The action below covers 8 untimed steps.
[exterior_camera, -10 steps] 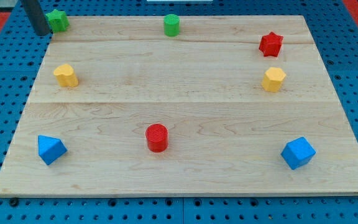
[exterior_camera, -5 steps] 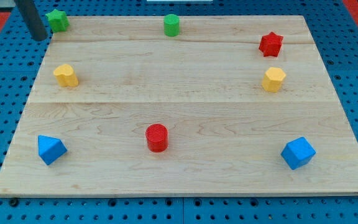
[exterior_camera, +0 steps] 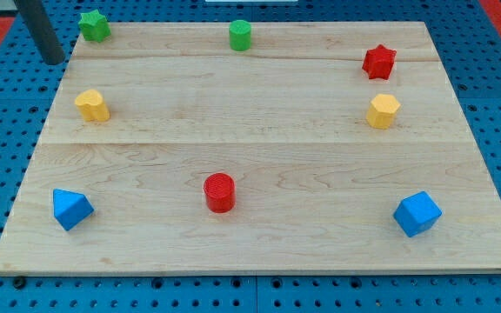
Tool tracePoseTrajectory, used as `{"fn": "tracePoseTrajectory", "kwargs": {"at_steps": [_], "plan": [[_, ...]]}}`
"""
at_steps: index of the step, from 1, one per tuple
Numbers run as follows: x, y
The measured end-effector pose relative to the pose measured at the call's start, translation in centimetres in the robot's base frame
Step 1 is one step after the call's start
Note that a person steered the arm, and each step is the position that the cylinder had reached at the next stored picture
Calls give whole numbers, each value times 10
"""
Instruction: Push the green star to the left of the green circle
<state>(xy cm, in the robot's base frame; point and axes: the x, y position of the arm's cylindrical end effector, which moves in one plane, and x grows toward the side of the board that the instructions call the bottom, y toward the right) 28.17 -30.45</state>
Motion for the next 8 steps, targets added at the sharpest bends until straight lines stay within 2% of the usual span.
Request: {"fn": "tracePoseTrajectory", "kwargs": {"at_steps": [1, 3, 4, 5, 6, 7, 8], "plan": [[0, 0], [-79, 2], [-91, 4], [-63, 68], [-40, 193], [-32, 189], [-55, 100]]}}
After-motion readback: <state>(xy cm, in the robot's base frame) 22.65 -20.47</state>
